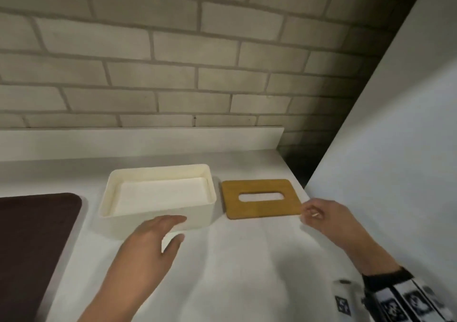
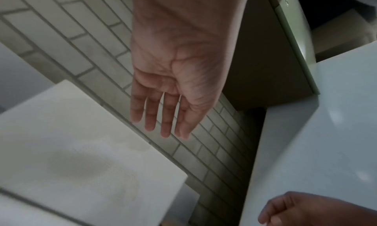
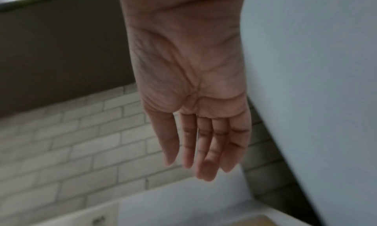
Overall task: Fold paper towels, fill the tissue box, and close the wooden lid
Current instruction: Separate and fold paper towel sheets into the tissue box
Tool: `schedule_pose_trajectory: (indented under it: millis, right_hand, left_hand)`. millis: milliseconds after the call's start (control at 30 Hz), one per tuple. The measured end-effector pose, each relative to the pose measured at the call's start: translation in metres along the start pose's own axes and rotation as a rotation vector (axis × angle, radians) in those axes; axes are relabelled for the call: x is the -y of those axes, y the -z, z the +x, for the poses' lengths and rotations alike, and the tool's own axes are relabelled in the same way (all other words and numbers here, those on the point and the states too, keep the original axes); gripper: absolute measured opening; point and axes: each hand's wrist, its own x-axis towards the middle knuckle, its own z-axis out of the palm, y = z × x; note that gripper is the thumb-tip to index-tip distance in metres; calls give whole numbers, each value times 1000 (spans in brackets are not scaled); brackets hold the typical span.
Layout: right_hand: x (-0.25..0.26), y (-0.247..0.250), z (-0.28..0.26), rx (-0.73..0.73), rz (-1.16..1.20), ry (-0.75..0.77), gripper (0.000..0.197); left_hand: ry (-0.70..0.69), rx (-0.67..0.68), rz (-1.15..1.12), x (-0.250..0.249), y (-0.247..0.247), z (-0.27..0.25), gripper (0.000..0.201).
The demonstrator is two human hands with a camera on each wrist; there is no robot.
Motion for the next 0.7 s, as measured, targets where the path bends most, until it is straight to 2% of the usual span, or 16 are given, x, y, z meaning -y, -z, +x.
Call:
schedule_pose_trajectory:
  millis: [100, 200, 367, 467, 533, 633, 700]
  right_hand:
    - [-42, -9, -18, -15, -51, -94, 18]
    - [-57, -29, -30, 15, -47, -140, 14]
    - [-42, -60, -26, 64, -126, -76, 39]
    - [-34, -71, -13, 148, -319, -86, 65]
    - [-31, -75, -6, 214, -422, -122, 74]
    - [-34, -75, 1, 261, -461, -127, 68]
    - [-39, -75, 3, 268, -438, -118, 51]
  left_hand:
    - [23, 90, 0, -13, -18, -14, 32]
    - [42, 148, 14, -23, -29, -24, 32]
    - [15, 166, 50, -38, -37, -35, 32]
    - [-8, 167, 74, -44, -39, -37, 33]
    - [-13, 155, 78, -47, -39, -37, 33]
    - [18, 140, 71, -49, -38, -36, 33]
    - [45, 132, 58, -48, -38, -36, 34]
